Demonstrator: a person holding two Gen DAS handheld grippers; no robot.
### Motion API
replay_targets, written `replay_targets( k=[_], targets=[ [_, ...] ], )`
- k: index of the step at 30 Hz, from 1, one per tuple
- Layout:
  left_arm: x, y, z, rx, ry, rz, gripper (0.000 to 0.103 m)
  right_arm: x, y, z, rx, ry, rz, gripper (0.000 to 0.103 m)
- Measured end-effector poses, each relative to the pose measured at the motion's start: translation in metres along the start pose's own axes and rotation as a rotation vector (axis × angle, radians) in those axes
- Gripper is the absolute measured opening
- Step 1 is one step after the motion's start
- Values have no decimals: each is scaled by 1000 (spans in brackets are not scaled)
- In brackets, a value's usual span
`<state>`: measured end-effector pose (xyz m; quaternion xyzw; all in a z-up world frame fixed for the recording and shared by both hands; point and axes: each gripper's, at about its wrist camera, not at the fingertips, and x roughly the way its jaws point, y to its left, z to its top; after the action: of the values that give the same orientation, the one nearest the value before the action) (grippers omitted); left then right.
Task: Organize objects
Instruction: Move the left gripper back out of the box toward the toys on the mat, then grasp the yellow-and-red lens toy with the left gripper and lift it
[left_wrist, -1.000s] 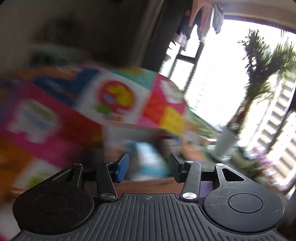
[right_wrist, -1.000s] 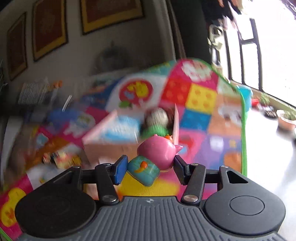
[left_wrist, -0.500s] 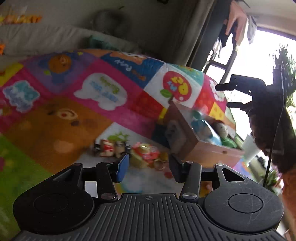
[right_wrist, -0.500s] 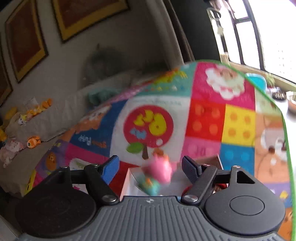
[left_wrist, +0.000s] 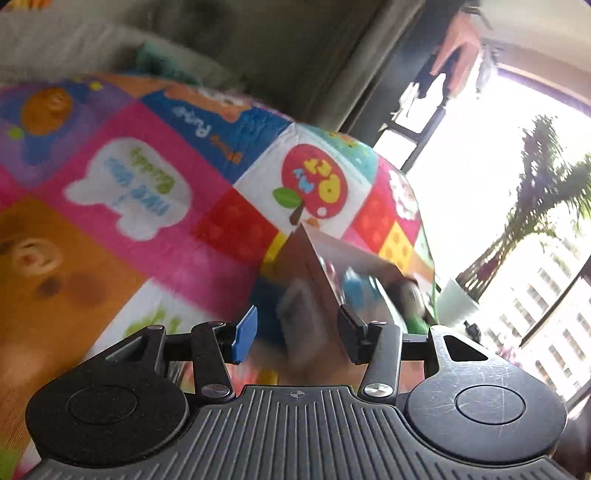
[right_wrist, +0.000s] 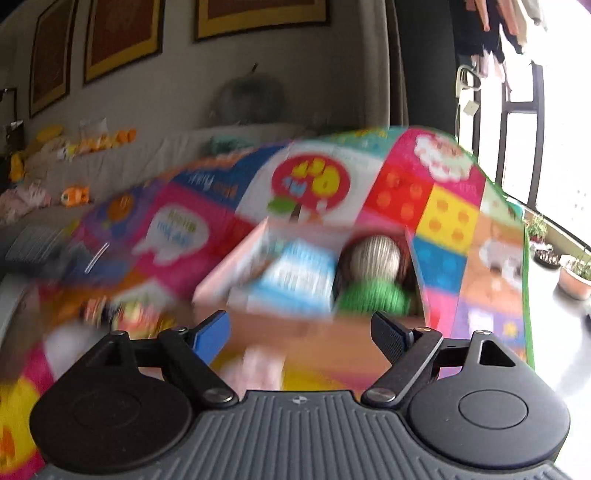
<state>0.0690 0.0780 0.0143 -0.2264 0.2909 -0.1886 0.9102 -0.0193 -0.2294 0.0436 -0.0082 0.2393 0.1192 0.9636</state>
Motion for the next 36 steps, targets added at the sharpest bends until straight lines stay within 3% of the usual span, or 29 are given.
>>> replay_targets(
  k=[3, 5, 7, 8, 9, 12, 17, 22, 25, 28, 31, 36],
  targets=[
    [58, 13, 28, -67, 60, 30, 50, -7, 6, -29, 34, 13, 28, 84],
    [93, 19, 39, -97, 104, 93, 48, -9, 9, -41, 44, 2, 31, 84],
    [119, 20, 45, -88, 134, 138, 48, -12, 9, -45, 50, -19, 25, 86],
    [130, 18, 46, -75, 149, 153, 47, -14, 6, -45, 71, -38, 27, 94],
    [138, 16, 46, -65, 161, 164, 46, -14, 2, -46, 91, -40, 31, 95],
    [147, 6, 39, -21, 199, 152, 41, -12, -7, -46, 143, -36, 51, 95],
    [115, -5, 9, 98, 259, 150, 38, -15, -8, -47, 153, -65, 61, 97],
    [58, -22, -28, 165, 315, 78, 38, -16, -7, -47, 160, -74, 55, 98],
    [15, -32, -41, 184, 273, 39, 38, -16, -8, -47, 169, -72, 44, 99],
    [-27, -41, -53, 234, 192, 58, 38, -14, -10, -46, 179, -63, 31, 103],
    [-50, -46, -73, 269, 216, 64, 38, -7, -11, -45, 184, -21, 24, 103],
    [-48, -66, -103, 278, 234, 19, 38, 4, -16, -44, 211, 38, 7, 103]
  ],
)
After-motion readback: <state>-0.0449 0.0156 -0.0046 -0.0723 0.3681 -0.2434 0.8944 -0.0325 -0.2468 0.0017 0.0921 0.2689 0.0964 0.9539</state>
